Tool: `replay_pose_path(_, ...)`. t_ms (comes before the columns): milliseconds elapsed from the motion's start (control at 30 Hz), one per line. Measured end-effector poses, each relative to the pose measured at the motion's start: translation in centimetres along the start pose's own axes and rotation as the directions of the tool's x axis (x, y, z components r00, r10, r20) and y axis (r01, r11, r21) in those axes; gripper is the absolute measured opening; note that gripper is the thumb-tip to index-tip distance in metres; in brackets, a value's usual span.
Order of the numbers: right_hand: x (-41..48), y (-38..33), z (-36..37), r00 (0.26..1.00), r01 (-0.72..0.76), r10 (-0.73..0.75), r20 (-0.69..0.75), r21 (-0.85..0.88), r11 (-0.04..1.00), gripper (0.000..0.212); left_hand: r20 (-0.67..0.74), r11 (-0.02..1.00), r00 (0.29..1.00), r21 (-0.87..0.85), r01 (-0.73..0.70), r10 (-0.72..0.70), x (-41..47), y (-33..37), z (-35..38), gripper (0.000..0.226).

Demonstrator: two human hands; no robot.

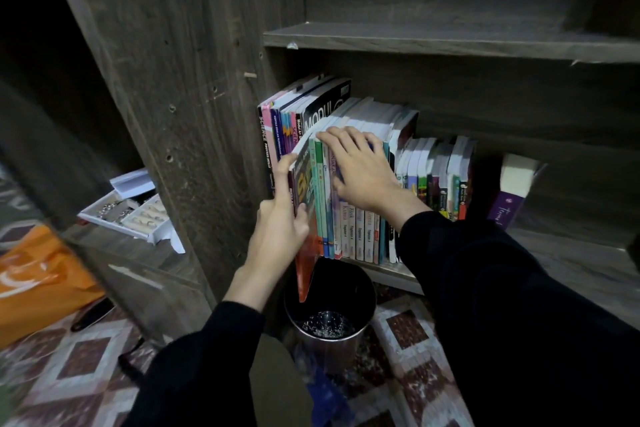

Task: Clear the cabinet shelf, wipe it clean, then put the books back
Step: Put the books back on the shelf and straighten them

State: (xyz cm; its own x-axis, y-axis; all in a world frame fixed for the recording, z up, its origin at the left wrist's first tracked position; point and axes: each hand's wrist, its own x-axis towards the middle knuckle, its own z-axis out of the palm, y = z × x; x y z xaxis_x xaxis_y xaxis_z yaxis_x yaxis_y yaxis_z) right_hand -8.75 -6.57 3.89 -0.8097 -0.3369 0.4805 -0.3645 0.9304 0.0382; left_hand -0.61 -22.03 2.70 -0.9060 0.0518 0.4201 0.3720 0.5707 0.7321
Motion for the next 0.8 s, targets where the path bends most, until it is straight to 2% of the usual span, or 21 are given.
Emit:
replay_pose_path(133,0.1,0.0,-0.4,0.999,0.000,-0.002,0.033,0.057,0.998,0.068,0.034,0.993,0.999,0.121,-0.002,-0.002,-1.8,3.7,-3.0,0.077)
replay_pose_path(233,-0.4,0.4,-1.7,1.000,0.021,-0.022,0.005,0.242,0.970,0.066,0.096,0.989,0.995,0.143,-0.028,0.015,-3.3,6.5,-5.1,0.073)
replay_pose_path(300,-2.0,1.6,-1.9,0.978,-0.046,0.111,-0.176,0.336,0.941,0.056,0.161,0.990,0.986,0.121,-0.069,0.049,-4.2,8.0,-5.8,0.071)
replay_pose_path(333,-3.0,2.6,-1.6,0.939,-0.121,0.222,-0.262,0.351,0.928,0.049,0.193,0.990,0.979,0.114,-0.086,0.063,-4.6,8.7,-6.0,0.071)
replay_pose_path(367,-3.9,3.8,-1.2,0.903,-0.209,0.318,-0.291,0.350,0.913,0.042,0.223,0.989,0.972,0.114,-0.096,0.069,-4.9,9.1,-5.9,0.072)
replay_pose_path(400,-4.8,5.0,-1.0,0.898,-0.282,0.367,-0.241,0.323,0.903,0.038,0.246,0.989,0.967,0.112,-0.096,0.066,-5.0,9.5,-5.8,0.073)
replay_pose_path(433,-5.5,5.9,-0.8,0.921,-0.327,0.370,-0.119,0.276,0.904,0.038,0.263,0.991,0.963,0.103,-0.090,0.060,-5.0,9.9,-5.5,0.074)
replay_pose_path(500,-6.4,7.3,-0.7,0.944,-0.317,0.294,0.148,0.169,0.933,0.049,0.286,0.994,0.956,0.070,-0.084,0.061,-4.9,10.3,-4.7,0.074)
replay_pose_path(533,-6.7,7.6,-0.9,0.940,-0.293,0.263,0.216,0.118,0.949,0.054,0.294,0.994,0.953,0.060,-0.090,0.069,-4.8,10.5,-4.2,0.074)
replay_pose_path(667,-7.4,8.3,-1.2,0.951,-0.200,0.205,0.232,-0.043,0.979,0.057,0.295,0.996,0.952,0.027,-0.091,0.079,-4.4,10.9,-2.7,0.073)
replay_pose_path(800,-8.2,8.7,-1.5,0.952,-0.188,0.203,0.228,-0.085,0.979,0.057,0.291,0.993,0.951,0.028,-0.115,0.102,-3.7,11.3,-1.7,0.070)
